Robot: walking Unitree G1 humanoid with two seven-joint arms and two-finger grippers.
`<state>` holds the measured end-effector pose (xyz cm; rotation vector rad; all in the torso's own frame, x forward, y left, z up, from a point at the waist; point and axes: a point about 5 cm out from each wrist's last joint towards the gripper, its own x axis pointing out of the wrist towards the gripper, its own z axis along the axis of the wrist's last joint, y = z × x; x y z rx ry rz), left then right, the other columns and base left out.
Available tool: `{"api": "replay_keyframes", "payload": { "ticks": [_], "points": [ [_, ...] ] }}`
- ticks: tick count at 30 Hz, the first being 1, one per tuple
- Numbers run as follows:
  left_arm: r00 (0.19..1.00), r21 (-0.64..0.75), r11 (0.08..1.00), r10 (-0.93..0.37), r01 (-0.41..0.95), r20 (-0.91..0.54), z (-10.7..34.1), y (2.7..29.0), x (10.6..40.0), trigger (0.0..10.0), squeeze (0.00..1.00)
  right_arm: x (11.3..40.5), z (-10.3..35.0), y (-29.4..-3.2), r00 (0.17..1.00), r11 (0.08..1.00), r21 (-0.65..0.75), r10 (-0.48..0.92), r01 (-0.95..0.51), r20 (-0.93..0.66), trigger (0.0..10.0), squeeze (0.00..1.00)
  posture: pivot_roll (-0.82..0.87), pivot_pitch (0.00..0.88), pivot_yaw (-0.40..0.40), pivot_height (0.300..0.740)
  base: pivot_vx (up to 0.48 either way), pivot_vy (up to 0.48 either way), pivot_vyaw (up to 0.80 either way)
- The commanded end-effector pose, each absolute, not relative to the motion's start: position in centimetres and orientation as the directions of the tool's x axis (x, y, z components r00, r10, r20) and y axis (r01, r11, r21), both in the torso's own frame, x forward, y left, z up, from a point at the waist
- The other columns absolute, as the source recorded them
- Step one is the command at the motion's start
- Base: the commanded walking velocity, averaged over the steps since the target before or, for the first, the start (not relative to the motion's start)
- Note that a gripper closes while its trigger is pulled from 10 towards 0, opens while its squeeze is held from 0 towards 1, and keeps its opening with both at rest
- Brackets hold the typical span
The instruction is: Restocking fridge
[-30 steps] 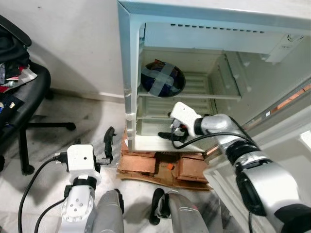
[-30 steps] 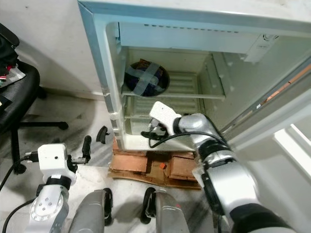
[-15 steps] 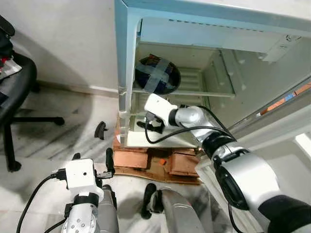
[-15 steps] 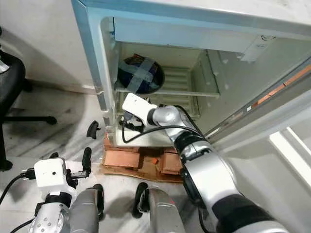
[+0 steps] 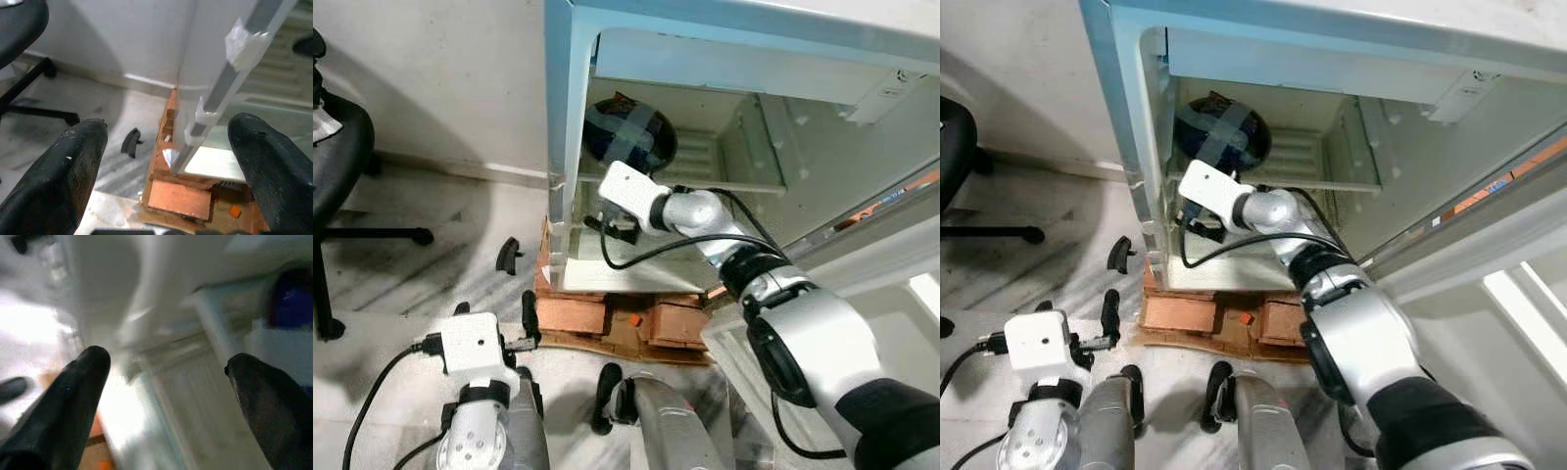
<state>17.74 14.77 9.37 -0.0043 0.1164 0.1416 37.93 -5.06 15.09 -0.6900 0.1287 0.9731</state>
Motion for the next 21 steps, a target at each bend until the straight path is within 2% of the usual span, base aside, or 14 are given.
{"api": "replay_keyframes", "payload": {
  "ticks": [1,2,3,7,13,17,19,21],
  "points": [
    [0.978,0.003,0.992,0.126,-0.127,-0.164,8.4,14.6,17.6,10.0,0.0,37.4,13.6,-6.3,0.52,0.355,-0.404,0.731,-0.843,-0.443,10.0,0.0,0.29,0.284,-0.193,0.74,0.0,0.0,0.0],
    [0.98,0.006,0.993,0.117,-0.117,-0.161,8.3,14.7,18.1,10.0,0.0,36.9,13.0,-6.9,0.456,0.313,-0.352,0.755,-0.882,-0.471,10.0,0.0,0.29,0.265,-0.184,0.74,0.0,0.0,0.0],
    [0.981,0.007,0.994,0.113,-0.114,-0.16,8.3,14.7,18.3,10.0,0.0,36.7,12.8,-7.1,0.438,0.299,-0.34,0.762,-0.892,-0.478,10.0,0.0,0.29,0.265,-0.184,0.74,0.0,0.0,0.0],
    [0.988,0.019,0.997,0.075,-0.073,-0.136,8.3,14.8,19.7,10.0,0.0,34.6,9.9,-9.7,0.256,0.164,-0.209,0.784,-0.964,-0.566,10.0,0.0,0.26,0.201,-0.152,0.74,0.0,0.0,0.0],
    [0.993,0.038,0.999,0.04,-0.036,-0.107,8.5,14.9,21.5,10.0,0.0,33.6,8.6,-10.5,0.254,0.202,-0.157,0.821,-0.967,-0.512,10.0,0.0,0.24,0.139,-0.11,0.74,0.0,0.0,0.0],
    [0.993,0.133,0.991,0.042,-0.027,-0.111,8.0,15.2,23.0,10.0,0.0,32.8,7.8,-10.6,0.406,0.384,-0.134,0.852,-0.914,-0.33,10.0,0.0,0.23,0.077,-0.07,0.74,0.0,0.0,0.0],
    [0.993,0.141,0.99,0.043,-0.028,-0.108,7.9,15.4,23.2,10.0,0.0,32.8,7.9,-10.8,0.454,0.428,-0.15,0.844,-0.891,-0.287,10.0,0.0,0.22,0.065,-0.062,0.74,0.0,0.0,0.0],
    [0.992,0.171,0.985,0.06,-0.04,-0.113,7.6,16.0,23.6,10.0,0.0,33.3,8.1,-11.5,0.616,0.61,-0.096,0.764,-0.787,-0.192,10.0,0.0,0.21,0.042,-0.039,0.74,0.0,0.0,0.0]
  ]
}}
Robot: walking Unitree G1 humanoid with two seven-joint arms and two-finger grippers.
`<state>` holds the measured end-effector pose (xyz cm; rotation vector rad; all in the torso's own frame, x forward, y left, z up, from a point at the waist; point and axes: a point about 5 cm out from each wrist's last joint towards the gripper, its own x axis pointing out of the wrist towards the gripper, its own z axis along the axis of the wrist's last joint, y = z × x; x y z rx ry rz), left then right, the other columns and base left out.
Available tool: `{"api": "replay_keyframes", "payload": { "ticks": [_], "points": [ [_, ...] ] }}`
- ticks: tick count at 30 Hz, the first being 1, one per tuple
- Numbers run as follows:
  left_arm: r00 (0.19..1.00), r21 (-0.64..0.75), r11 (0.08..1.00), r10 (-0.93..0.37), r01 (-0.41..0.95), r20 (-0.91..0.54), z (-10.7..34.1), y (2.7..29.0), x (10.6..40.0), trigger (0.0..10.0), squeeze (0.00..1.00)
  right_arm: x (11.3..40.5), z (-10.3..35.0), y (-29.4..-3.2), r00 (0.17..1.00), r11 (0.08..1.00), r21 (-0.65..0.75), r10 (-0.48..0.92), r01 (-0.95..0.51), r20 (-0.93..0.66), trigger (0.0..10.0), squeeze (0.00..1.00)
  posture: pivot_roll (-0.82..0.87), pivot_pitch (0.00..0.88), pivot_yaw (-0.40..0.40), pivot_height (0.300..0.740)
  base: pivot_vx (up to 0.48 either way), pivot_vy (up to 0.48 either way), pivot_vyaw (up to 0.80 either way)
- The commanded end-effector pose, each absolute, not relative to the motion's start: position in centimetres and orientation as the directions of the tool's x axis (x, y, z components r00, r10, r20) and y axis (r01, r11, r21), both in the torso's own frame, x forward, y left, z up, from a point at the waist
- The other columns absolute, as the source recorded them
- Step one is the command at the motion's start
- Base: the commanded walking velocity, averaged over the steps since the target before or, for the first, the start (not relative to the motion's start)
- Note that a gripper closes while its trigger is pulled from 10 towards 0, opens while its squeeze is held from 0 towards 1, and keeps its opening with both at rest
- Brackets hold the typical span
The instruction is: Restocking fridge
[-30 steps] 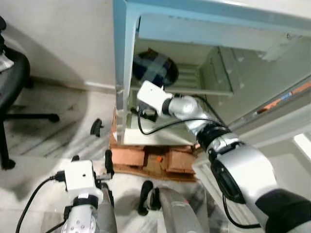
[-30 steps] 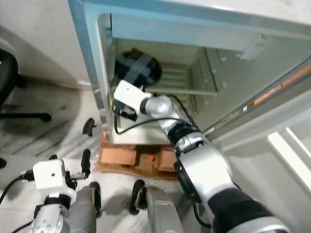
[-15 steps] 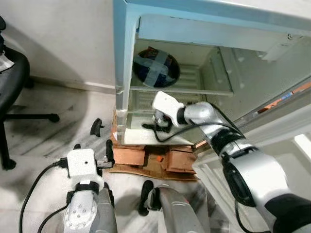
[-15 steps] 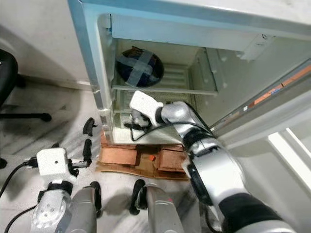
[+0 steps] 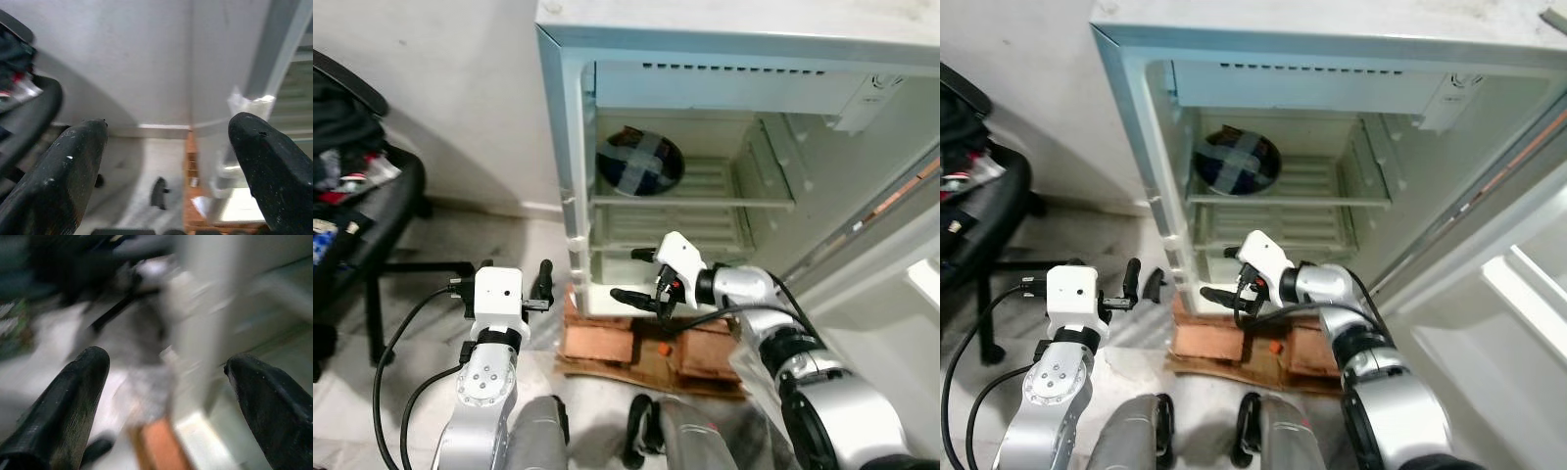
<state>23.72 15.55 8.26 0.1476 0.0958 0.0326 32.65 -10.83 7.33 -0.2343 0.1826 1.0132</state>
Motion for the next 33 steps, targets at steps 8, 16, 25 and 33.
{"api": "replay_keyframes", "payload": {
  "ticks": [8,16,25,33],
  "points": [
    [0.995,0.202,0.979,0.028,-0.01,-0.09,7.5,16.3,24.1,10.0,0.0,33.4,8.4,-14.1,0.855,0.857,0.005,0.515,-0.516,-0.068,10.0,0.0,0.18,0.003,-0.008,0.74,0.0,0.0,0.0],
    [0.994,0.183,0.982,0.067,-0.05,-0.088,7.6,16.6,24.4,10.0,0.0,30.8,8.5,-15.8,0.966,0.963,0.079,0.256,-0.258,0.033,10.0,0.0,0.16,0.0,-0.009,0.74,0.0,0.0,-0.73],
    [0.994,0.176,0.983,0.059,-0.042,-0.092,7.2,15.9,24.5,10.0,0.0,28.9,8.1,-15.7,0.975,0.975,0.023,0.221,-0.221,0.01,10.0,0.0,0.14,0.0,-0.015,0.74,0.0,0.0,-0.33],
    [0.992,0.181,0.982,0.081,-0.063,-0.093,7.2,16.2,24.4,10.0,0.0,28.9,7.8,-16.7,0.98,0.981,0.037,0.193,-0.191,-0.046,10.0,0.0,0.15,0.003,-0.02,0.74,0.0,0.0,0.0]
  ]
}}
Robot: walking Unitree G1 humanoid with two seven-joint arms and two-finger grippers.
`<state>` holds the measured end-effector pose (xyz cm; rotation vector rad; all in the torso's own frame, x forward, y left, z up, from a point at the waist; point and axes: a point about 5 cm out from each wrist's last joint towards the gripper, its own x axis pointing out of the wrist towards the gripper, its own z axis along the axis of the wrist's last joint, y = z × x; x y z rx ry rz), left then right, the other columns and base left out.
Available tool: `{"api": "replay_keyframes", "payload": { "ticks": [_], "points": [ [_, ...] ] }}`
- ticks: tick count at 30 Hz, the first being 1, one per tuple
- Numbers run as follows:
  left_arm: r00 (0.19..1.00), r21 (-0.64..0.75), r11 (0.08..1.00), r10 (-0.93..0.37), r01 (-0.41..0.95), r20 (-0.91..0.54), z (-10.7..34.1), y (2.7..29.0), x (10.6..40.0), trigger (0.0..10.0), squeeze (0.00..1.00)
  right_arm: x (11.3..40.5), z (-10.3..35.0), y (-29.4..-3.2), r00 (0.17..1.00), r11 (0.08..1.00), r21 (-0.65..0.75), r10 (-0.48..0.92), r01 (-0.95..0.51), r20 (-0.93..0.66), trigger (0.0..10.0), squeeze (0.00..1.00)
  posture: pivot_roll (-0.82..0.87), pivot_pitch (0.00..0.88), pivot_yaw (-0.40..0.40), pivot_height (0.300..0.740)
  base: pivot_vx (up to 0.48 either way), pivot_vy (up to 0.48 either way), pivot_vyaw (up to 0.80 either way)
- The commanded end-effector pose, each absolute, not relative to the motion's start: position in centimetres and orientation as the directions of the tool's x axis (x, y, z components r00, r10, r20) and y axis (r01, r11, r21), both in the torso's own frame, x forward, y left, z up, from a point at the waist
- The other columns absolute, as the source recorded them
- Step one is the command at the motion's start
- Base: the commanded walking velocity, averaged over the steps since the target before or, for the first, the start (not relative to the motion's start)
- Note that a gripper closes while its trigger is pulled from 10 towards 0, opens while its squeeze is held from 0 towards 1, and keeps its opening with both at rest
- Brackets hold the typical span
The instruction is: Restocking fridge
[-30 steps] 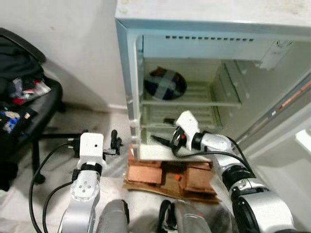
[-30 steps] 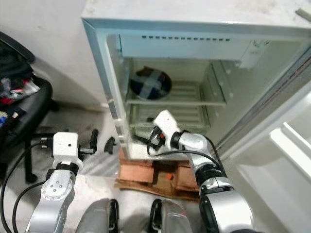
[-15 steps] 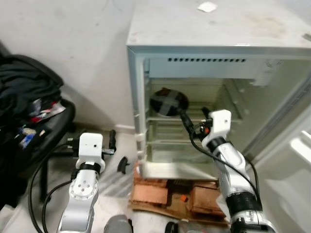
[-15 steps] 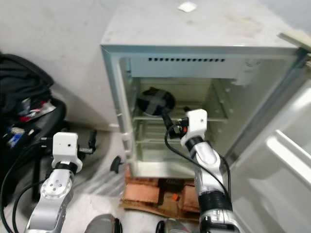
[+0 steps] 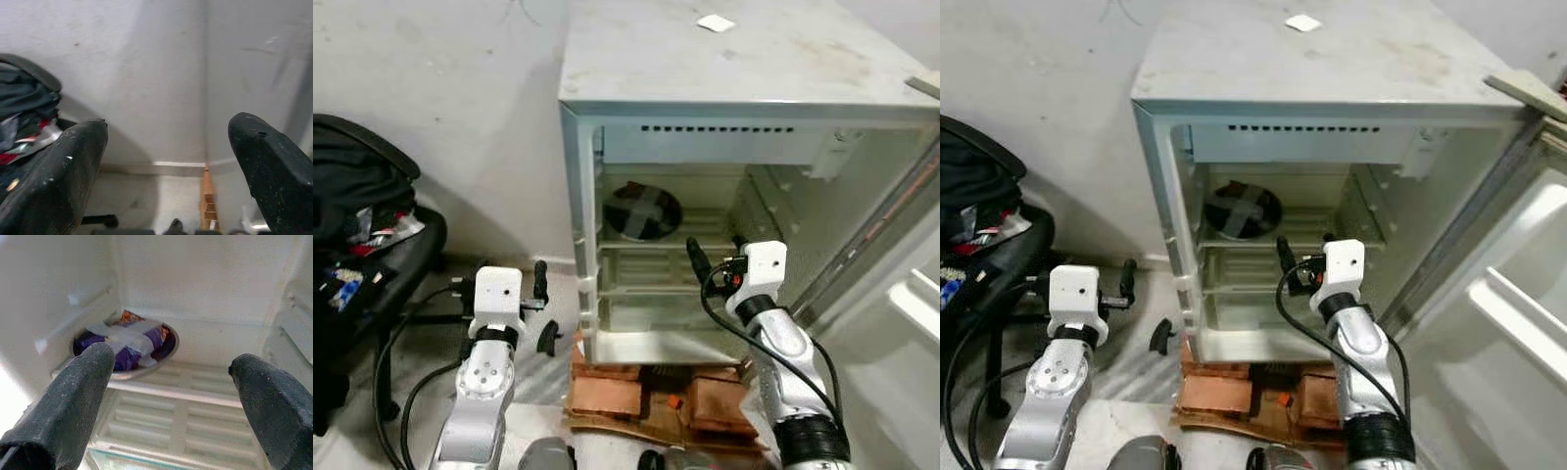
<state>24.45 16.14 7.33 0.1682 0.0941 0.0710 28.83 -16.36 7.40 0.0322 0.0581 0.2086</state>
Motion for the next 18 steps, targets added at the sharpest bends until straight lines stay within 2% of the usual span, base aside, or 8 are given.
{"api": "replay_keyframes", "payload": {
  "ticks": [1,6,18],
  "points": [
    [0.992,0.181,0.982,0.08,-0.062,-0.094,7.2,16.11,24.29,10.0,0.0,28.87,7.77,-16.46,0.979,0.98,0.05,0.197,-0.195,-0.05,10.0,0.0,0.15,0.005,-0.019,0.74,0.0,0.0,0.0],
    [0.992,0.184,0.981,0.08,-0.061,-0.097,7.16,16.07,24.11,10.0,0.0,28.62,7.84,-16.24,0.98,0.981,0.043,0.19,-0.188,-0.062,10.0,0.0,0.15,0.01,-0.017,0.74,0.0,0.0,0.0],
    [0.992,0.192,0.98,0.066,-0.045,-0.104,7.11,15.89,24.14,10.0,0.0,28.4,7.6,-17.18,0.986,0.99,0.06,0.136,-0.131,-0.096,10.0,0.0,0.14,0.014,-0.01,0.74,-0.27,0.0,0.0]
  ]
}}
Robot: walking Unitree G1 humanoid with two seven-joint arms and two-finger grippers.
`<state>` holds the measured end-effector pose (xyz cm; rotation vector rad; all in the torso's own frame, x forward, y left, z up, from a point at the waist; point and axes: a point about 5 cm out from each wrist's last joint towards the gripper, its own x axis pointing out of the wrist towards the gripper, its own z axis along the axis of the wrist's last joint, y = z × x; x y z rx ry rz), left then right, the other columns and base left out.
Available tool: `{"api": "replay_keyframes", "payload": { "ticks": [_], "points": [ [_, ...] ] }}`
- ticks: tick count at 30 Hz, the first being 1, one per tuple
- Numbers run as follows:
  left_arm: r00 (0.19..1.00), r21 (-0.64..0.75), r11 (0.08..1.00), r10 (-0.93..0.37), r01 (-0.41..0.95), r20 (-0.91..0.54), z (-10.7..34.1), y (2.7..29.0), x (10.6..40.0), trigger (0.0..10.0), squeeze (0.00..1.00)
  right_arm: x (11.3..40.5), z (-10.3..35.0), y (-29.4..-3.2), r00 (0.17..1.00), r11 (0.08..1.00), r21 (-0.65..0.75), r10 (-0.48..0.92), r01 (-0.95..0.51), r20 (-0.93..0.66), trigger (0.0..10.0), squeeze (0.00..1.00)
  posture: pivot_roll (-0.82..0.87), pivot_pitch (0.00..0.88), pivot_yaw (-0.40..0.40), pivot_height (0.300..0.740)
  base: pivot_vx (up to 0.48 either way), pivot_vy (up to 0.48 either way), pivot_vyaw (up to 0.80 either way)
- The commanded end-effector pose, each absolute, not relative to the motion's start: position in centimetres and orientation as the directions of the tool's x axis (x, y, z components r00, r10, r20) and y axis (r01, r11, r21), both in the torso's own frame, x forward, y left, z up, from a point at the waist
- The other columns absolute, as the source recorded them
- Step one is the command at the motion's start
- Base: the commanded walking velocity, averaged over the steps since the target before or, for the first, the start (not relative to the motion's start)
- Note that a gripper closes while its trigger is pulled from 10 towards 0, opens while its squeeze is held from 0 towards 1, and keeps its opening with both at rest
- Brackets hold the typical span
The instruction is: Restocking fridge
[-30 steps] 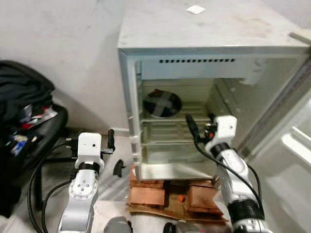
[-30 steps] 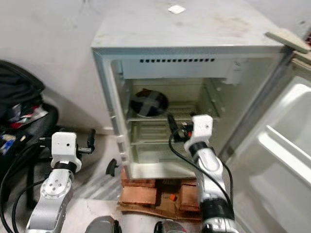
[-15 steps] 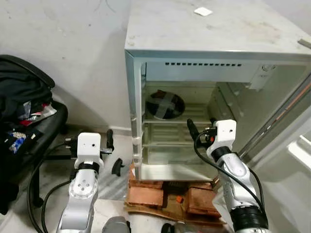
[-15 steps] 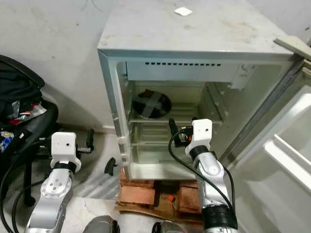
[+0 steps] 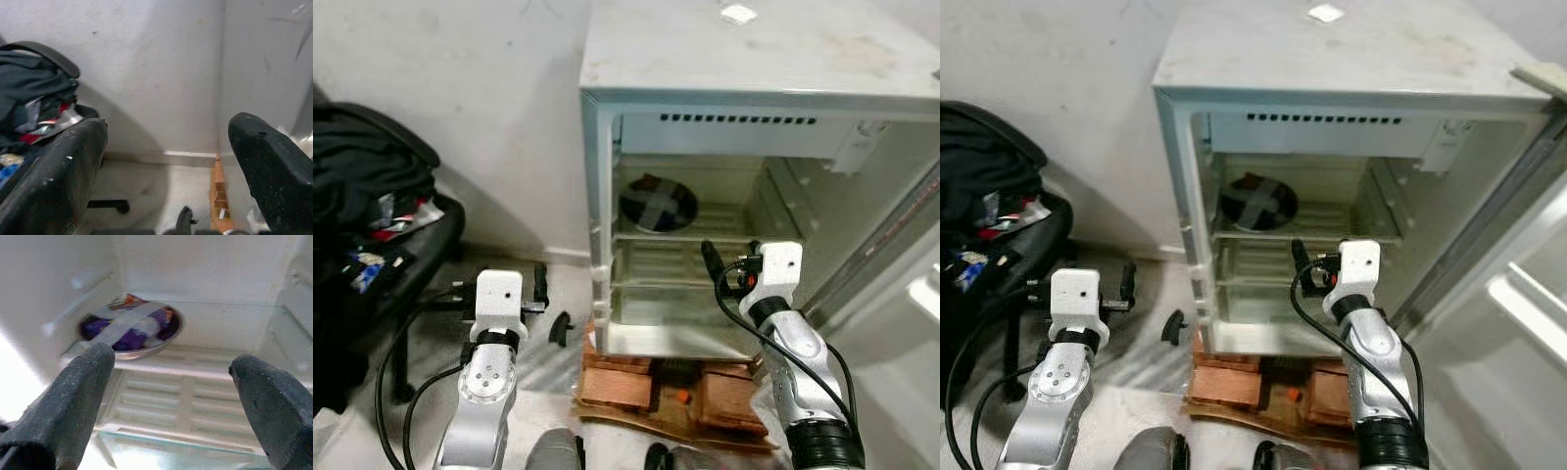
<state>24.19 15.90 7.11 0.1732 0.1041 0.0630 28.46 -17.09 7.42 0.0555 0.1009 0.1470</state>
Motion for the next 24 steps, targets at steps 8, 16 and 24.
{"api": "replay_keyframes", "payload": {
  "ticks": [8,16,24],
  "points": [
    [0.993,0.2,0.979,0.064,-0.043,-0.098,7.2,15.9,24.3,10.0,0.0,28.6,7.5,-16.9,0.988,0.993,-0.035,0.11,-0.114,-0.107,10.0,0.0,0.15,0.011,-0.014,0.74,-0.291,0.0,0.0],
    [0.995,0.226,0.973,0.066,-0.047,-0.075,7.9,16.4,24.9,10.0,0.0,28.6,9.0,-16.0,0.982,0.983,-0.021,0.184,-0.185,-0.038,10.0,0.0,0.16,0.03,0.01,0.74,-0.282,0.0,0.0],
    [0.994,0.234,0.97,0.083,-0.065,-0.065,8.6,17.2,24.8,10.0,0.0,27.7,9.3,-14.7,0.921,0.913,-0.128,0.388,-0.387,-0.022,10.0,0.0,0.15,0.077,0.024,0.74,-0.255,0.0,0.0]
  ]
}}
